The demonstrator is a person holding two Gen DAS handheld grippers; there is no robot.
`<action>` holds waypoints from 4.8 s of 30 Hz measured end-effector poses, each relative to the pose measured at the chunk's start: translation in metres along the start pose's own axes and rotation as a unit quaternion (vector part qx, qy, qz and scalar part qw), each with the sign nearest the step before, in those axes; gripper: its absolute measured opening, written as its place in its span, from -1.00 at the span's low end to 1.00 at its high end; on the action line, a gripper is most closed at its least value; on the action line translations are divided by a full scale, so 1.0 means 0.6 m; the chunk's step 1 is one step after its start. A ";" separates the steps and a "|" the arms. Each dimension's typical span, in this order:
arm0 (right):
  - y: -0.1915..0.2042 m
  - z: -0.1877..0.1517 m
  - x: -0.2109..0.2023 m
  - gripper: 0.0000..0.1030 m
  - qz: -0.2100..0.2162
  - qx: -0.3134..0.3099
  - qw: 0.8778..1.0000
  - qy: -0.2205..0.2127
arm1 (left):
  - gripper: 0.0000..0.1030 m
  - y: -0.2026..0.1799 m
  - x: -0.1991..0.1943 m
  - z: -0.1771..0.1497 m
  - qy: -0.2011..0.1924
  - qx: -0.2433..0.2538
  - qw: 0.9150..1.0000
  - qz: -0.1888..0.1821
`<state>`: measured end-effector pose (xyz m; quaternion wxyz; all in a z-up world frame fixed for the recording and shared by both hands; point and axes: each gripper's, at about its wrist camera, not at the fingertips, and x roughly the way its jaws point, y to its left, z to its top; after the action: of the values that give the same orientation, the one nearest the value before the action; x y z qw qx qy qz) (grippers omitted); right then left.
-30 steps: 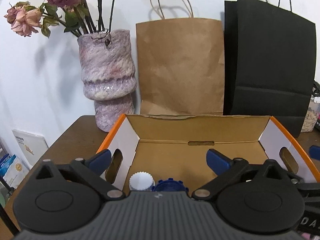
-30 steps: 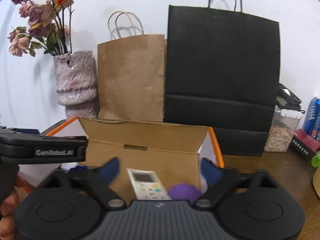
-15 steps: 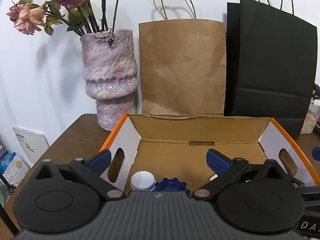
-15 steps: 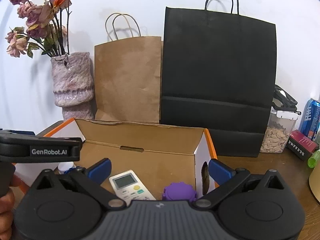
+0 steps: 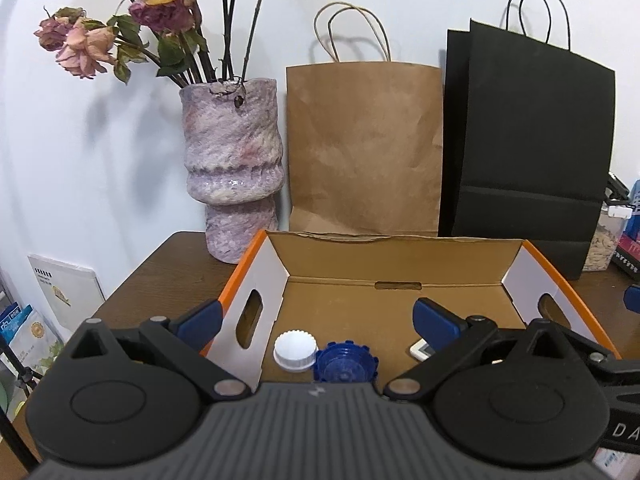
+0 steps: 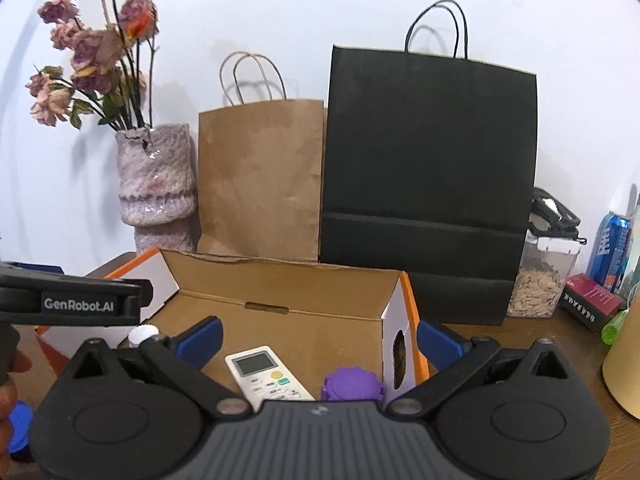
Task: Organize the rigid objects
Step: 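Move both tools back out of the box toward the remaining objects, then grasp the white spray bottle with the right gripper while the left tool approaches the blue lid, then grasp the round blue lid with the left gripper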
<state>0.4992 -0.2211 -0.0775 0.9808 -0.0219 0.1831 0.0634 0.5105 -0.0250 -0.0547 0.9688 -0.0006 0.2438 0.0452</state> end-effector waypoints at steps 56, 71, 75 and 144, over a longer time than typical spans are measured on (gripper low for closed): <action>0.017 -0.138 -0.312 1.00 0.043 -0.023 0.999 -0.010 | 1.00 0.038 -0.276 -0.168 0.019 0.010 0.999 -0.023; 0.003 -0.165 -0.302 1.00 0.041 -0.024 0.999 0.013 | 1.00 0.042 -0.263 -0.192 0.031 0.009 0.999 -0.020; 0.012 -0.169 -0.283 1.00 0.049 -0.038 0.998 0.021 | 1.00 0.047 -0.252 -0.195 0.038 0.006 0.999 -0.020; 0.102 -0.158 -0.111 0.88 0.022 -0.002 0.992 0.124 | 1.00 0.116 -0.198 -0.196 0.063 -0.001 0.998 0.009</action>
<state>0.3959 -0.1745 -0.1427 0.9490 -0.0274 0.3032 0.0825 0.3447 0.0312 -0.1010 0.9511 -0.0024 0.3042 0.0544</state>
